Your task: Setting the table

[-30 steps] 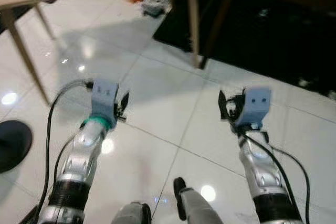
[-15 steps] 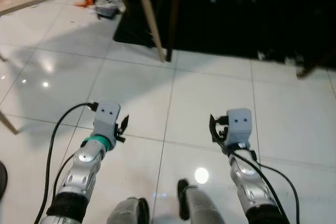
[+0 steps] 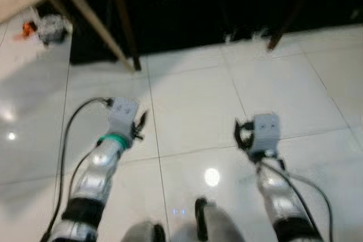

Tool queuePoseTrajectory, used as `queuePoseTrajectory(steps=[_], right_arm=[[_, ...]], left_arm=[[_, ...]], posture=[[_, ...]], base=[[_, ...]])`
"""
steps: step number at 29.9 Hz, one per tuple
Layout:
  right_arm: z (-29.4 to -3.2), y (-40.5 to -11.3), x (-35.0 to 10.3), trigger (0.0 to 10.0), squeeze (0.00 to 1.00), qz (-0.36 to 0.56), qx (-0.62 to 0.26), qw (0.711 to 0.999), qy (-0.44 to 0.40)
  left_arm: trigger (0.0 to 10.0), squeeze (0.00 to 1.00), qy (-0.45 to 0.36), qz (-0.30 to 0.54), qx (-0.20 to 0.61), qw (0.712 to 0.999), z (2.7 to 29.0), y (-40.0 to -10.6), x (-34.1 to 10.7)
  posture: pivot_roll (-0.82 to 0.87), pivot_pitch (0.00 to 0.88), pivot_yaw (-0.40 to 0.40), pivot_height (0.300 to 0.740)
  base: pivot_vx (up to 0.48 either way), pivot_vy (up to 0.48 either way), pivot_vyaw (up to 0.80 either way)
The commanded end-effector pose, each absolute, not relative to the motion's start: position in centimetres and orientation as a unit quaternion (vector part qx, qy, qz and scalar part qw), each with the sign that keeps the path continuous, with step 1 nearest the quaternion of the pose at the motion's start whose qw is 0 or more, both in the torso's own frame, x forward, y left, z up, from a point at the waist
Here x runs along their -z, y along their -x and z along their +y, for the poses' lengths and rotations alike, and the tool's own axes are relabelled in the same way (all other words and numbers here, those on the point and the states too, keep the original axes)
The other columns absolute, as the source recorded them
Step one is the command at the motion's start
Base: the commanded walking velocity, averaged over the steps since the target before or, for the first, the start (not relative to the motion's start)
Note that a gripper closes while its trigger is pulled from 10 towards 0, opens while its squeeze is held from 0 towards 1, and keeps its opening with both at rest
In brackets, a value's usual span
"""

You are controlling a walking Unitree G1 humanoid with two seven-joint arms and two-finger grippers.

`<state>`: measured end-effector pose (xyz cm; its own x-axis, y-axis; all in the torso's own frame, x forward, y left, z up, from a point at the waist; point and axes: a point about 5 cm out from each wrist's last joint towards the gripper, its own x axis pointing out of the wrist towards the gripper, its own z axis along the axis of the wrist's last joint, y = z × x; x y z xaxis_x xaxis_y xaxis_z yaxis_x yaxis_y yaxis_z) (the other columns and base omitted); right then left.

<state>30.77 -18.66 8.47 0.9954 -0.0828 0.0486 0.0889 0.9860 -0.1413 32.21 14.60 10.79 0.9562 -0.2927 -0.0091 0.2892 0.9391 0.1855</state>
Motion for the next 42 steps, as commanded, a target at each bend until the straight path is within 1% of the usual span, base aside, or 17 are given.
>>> queuePoseTrajectory(steps=[1, 4, 5, 6, 7, 10, 12, 14, 15, 17, 20, 31, 42], right_arm=[[-18.3, -30.1, -7.5, 10.0, 0.0, -0.008, 0.043, 0.997, 0.065], [-17.9, -31.2, -10.7, 10.0, 0.0, -0.074, 0.036, 0.995, 0.06], [-17.9, -31.2, -10.7, 10.0, 0.0, -0.074, 0.036, 0.995, 0.06], [-17.5, -31.8, -13.0, 10.0, 0.0, -0.121, 0.027, 0.991, 0.058], [-17.5, -31.8, -13.0, 10.0, 0.0, -0.121, 0.027, 0.991, 0.058], [-16.7, -32.3, -16.4, 10.0, 0.0, -0.188, 0.016, 0.98, 0.057], [-16.7, -32.3, -16.4, 10.0, 0.0, -0.188, 0.016, 0.98, 0.057], [-16.0, -32.5, -18.5, 10.0, 0.0, -0.227, 0.005, 0.972, 0.055], [-16.0, -32.5, -18.5, 10.0, 0.0, -0.227, 0.005, 0.972, 0.055], [-15.6, -32.6, -19.7, 10.0, 0.0, -0.245, 0.0, 0.968, 0.049], [-15.7, -32.6, -19.6, 10.0, 0.0, -0.242, 0.007, 0.969, 0.047], [-16.0, -32.4, -19.3, 10.0, 0.0, -0.229, 0.013, 0.972, 0.048], [-16.1, -32.3, -19.0, 10.0, 0.0, -0.217, 0.016, 0.975, 0.048]], left_arm=[[10.0, 0.0, -0.096, 0.01, 0.137, 0.986, 15.2, -31.8, -9.7], [10.0, 0.0, -0.113, -0.039, 0.109, 0.987, 15.4, -32.3, -11.5], [10.0, 0.0, -0.113, -0.039, 0.109, 0.987, 15.4, -32.3, -11.5], [10.0, 0.0, -0.125, -0.079, 0.092, 0.985, 15.4, -32.5, -13.0], [10.0, 0.0, -0.125, -0.079, 0.092, 0.985, 15.4, -32.5, -13.0], [10.0, 0.0, -0.136, -0.14, 0.073, 0.978, 15.2, -33.0, -15.7], [10.0, 0.0, -0.136, -0.14, 0.073, 0.978, 15.2, -33.0, -15.7], [10.0, 0.0, -0.136, -0.176, 0.069, 0.972, 14.9, -33.4, -17.7], [10.0, 0.0, -0.136, -0.176, 0.069, 0.972, 14.9, -33.4, -17.7], [10.0, 0.0, -0.131, -0.2, 0.071, 0.968, 14.5, -33.7, -19.3], [10.0, 0.0, -0.123, -0.209, 0.075, 0.967, 14.2, -33.9, -20.0], [10.0, 0.0, -0.119, -0.217, 0.074, 0.966, 13.8, -33.8, -20.4], [10.0, 0.0, -0.117, -0.214, 0.076, 0.967, 13.8, -33.9, -20.5]], posture=[[-0.02, 0.171, 0.105, 0.74], [-0.02, 0.164, 0.103, 0.74], [-0.02, 0.164, 0.103, 0.74], [-0.02, 0.162, 0.102, 0.74], [-0.02, 0.162, 0.102, 0.74], [-0.02, 0.158, 0.101, 0.74], [-0.02, 0.158, 0.101, 0.74], [-0.01, 0.153, 0.101, 0.74], [-0.01, 0.153, 0.101, 0.74], [-0.01, 0.152, 0.102, 0.74], [-0.02, 0.153, 0.105, 0.74], [-0.02, 0.162, 0.107, 0.74], [-0.02, 0.166, 0.107, 0.74]], base=[[0.0, 0.0, -0.8], [0.0, 0.0, -0.8], [0.0, 0.0, -0.8], [0.0, 0.0, -0.49], [0.0, 0.0, -0.49], [0.383, 0.0, 0.0], [0.454, 0.0, 0.0], [0.48, 0.0, 0.0], [0.48, 0.0, 0.0], [0.48, 0.0, 0.0], [0.48, 0.0, 0.0], [0.48, 0.0, 0.0], [0.48, 0.0, -0.76]])
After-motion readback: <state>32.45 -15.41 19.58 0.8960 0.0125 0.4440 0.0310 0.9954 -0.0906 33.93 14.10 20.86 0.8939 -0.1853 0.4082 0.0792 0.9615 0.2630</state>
